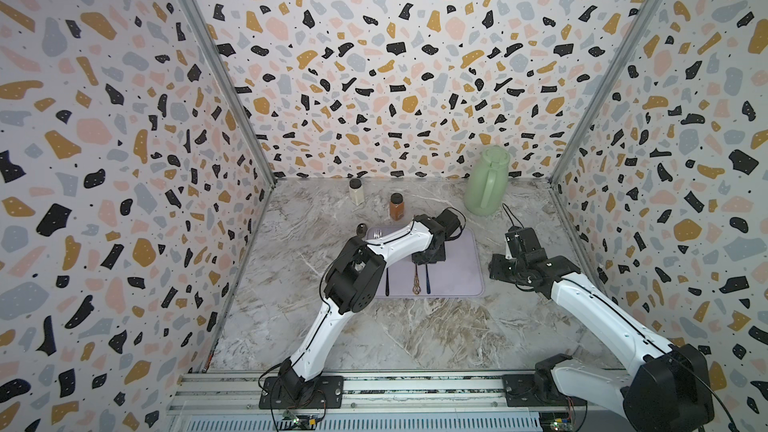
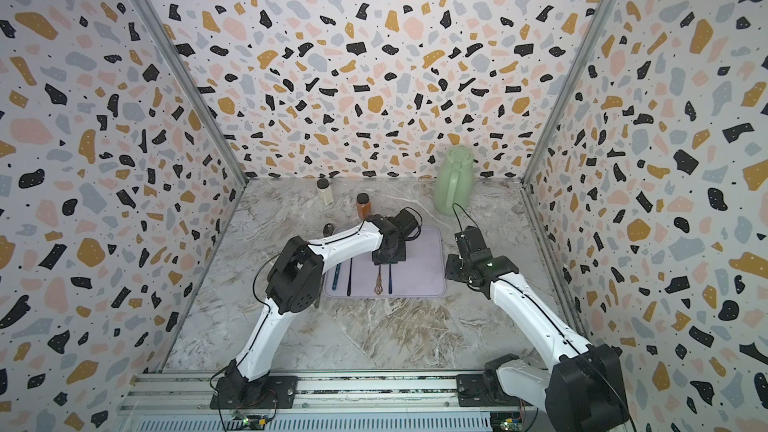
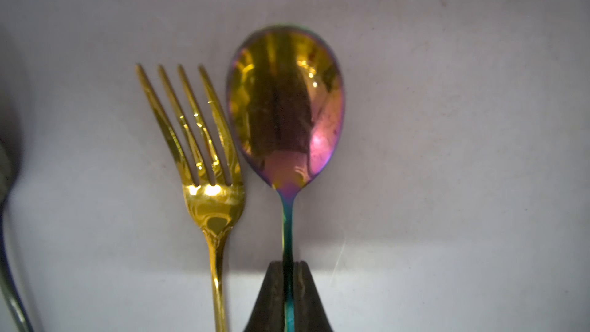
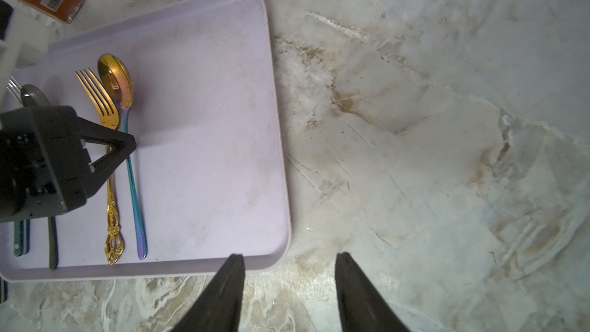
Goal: Set the spoon and fork side by side
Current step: Place the spoon on the tray.
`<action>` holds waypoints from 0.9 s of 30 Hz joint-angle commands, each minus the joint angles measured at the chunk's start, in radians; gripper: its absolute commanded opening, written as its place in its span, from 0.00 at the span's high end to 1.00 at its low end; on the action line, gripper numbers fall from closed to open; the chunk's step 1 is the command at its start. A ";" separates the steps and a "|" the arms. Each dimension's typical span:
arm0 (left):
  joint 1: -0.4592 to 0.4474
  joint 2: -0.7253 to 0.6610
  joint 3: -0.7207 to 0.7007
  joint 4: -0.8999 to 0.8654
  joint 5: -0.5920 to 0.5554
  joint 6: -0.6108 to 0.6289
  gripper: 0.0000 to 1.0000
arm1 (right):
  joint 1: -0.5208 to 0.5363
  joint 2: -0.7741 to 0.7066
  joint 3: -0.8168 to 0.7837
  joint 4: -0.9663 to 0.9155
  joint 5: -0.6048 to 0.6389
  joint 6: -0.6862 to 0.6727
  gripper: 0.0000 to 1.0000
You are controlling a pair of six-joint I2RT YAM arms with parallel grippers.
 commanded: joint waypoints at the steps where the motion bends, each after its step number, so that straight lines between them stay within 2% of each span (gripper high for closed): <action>1: 0.004 0.006 0.039 -0.028 -0.013 0.008 0.75 | -0.004 -0.023 -0.002 0.007 -0.019 0.002 0.48; 3: 0.004 -0.011 0.050 -0.051 -0.013 0.023 0.66 | -0.003 -0.027 -0.002 0.010 -0.030 0.018 0.48; 6: 0.004 -0.080 0.030 -0.080 -0.031 0.058 0.59 | -0.002 -0.031 -0.002 0.018 -0.059 0.046 0.48; 11: 0.018 -0.304 -0.162 -0.036 -0.087 0.134 0.52 | 0.030 -0.017 0.009 0.037 -0.086 0.082 0.49; 20: 0.138 -0.716 -0.614 0.049 -0.084 0.273 0.52 | 0.206 0.083 0.102 0.035 -0.013 0.129 0.49; 24: 0.152 -0.839 -0.799 0.070 -0.141 0.284 0.53 | 0.265 0.124 0.141 0.026 0.009 0.140 0.49; 27: 0.188 -0.882 -0.925 0.120 -0.093 0.266 0.53 | 0.295 0.142 0.153 0.032 0.014 0.145 0.49</action>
